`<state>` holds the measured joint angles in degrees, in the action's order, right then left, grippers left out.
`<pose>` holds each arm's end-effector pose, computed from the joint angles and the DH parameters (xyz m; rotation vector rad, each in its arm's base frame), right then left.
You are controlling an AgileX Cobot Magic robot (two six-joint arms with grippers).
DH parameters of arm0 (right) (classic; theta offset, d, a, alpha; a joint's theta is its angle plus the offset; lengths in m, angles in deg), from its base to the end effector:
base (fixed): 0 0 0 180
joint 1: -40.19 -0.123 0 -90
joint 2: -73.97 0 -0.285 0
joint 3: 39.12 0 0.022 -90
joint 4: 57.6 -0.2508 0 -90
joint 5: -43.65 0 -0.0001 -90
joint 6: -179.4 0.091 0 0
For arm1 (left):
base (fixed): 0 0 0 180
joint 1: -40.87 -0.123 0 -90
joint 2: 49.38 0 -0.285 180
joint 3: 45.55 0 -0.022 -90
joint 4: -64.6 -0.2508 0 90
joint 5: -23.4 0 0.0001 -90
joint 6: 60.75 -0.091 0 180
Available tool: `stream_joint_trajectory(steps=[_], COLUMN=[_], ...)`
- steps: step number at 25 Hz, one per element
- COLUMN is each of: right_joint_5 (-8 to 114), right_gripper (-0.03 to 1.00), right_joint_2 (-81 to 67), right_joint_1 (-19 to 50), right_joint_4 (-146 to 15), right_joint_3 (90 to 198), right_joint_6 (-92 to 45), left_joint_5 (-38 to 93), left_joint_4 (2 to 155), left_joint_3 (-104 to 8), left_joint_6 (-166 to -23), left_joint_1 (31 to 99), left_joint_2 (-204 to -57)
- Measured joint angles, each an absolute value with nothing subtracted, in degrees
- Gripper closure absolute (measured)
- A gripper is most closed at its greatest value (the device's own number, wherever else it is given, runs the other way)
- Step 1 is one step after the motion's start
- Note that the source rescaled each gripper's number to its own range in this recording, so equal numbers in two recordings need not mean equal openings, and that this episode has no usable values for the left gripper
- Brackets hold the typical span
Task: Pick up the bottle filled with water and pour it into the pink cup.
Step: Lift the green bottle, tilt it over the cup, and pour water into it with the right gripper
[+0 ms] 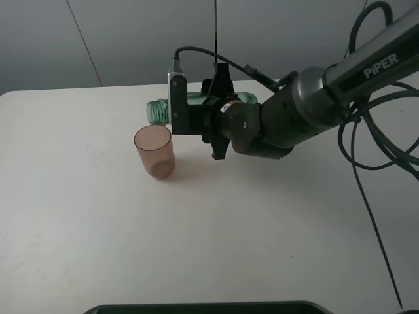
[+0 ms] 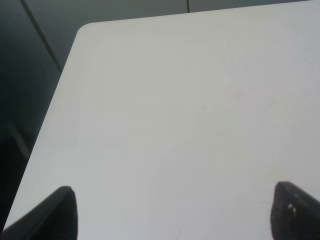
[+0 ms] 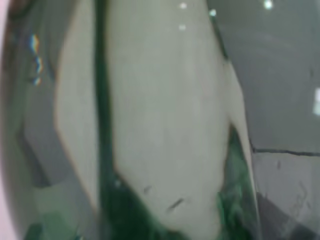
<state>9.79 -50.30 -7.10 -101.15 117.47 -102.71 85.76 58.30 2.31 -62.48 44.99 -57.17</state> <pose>0.2865 0.2589 0.1140 -1.6151 1.3936 -0.5886 -0.0070 0.0094 0.2789 0.0972 2.0540 0.1060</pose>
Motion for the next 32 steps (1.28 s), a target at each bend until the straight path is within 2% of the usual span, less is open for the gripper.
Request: stream_joint_trajectory(steps=[21,32], right_joint_5=[8.87,7.15], right_gripper=[0.96,0.96], right_joint_2=[-50.3,-50.3], right_joint_1=[-6.99,-6.99], right_joint_4=[-112.3,-112.9], right_joint_3=[117.47,117.47], right_joint_6=[-116.31,-120.19], left_joint_5=[85.76,85.76], left_joint_4=[58.3,58.3], left_joint_3=[2.31,2.31], left_joint_6=[-62.6,-62.6], left_joint_1=[44.99,44.99], left_joint_2=[-57.17,-57.17])
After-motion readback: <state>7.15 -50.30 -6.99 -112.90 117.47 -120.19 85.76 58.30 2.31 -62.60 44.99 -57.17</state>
